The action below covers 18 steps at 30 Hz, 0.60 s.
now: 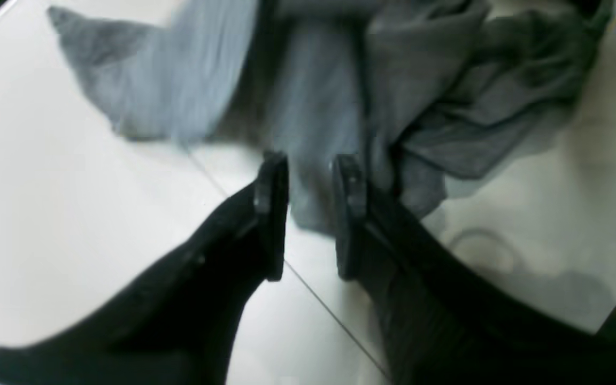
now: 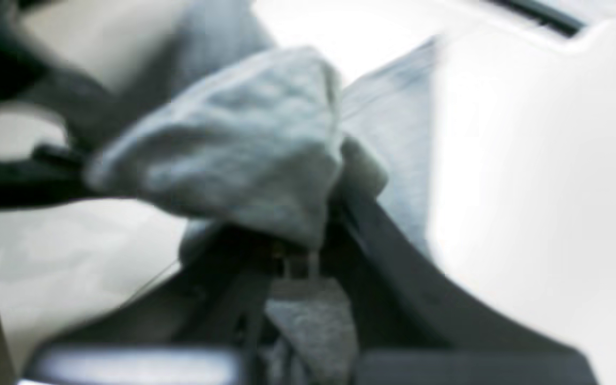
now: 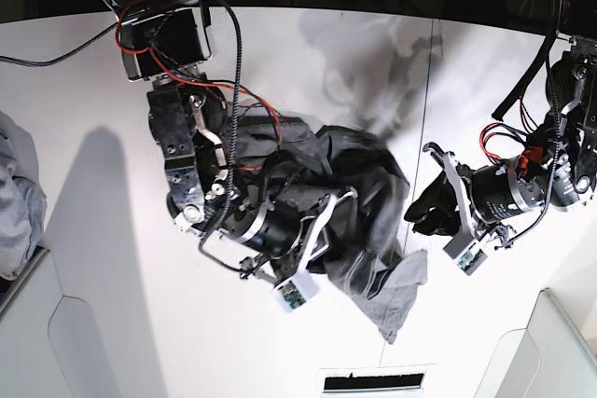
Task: Layout the t-shirt on the table in an organized manner, then fold the t-shirt properly
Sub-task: 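Swing the shirt across with both grippers and release it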
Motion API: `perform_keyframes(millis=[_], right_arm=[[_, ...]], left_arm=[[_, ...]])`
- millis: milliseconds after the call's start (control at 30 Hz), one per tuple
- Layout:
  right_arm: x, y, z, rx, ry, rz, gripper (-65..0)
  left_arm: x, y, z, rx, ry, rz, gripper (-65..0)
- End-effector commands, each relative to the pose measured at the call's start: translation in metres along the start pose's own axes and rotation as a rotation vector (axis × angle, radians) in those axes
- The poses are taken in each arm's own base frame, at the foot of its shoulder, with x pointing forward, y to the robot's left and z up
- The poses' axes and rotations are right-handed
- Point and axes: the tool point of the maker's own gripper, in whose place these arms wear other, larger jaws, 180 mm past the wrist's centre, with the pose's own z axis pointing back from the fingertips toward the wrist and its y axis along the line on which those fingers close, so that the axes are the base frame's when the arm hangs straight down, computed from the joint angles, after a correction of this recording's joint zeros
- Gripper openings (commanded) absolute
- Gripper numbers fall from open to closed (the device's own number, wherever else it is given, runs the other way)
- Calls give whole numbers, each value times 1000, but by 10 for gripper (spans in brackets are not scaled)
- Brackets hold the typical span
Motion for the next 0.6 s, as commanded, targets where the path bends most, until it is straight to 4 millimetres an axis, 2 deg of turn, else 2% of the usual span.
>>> perform_keyframes(millis=[0, 133, 233, 300, 400, 533, 567], right_arm=[[32, 1, 2, 13, -88, -9, -650], [42, -5, 11, 5, -116, -28, -650], [51, -22, 23, -40, -144, -22, -650], [55, -44, 35, -92, -160, -20, -650], [61, -88, 60, -196, -182, -27, -650], [53, -148, 106, -351, -186, -57, -650], [49, -163, 119, -396, -179, -72, -590]], left_arm=[[17, 6, 4, 6, -54, -9, -477], [11, 10, 2, 10, -45, 11, -477], [2, 13, 0, 14, -26, 31, -477], [-5, 16, -2, 18, -9, 49, -477], [-19, 21, -4, 24, 18, 80, -463], [-32, 26, -7, 29, 32, 121, -394], [-33, 27, -8, 30, 29, 127, -372]])
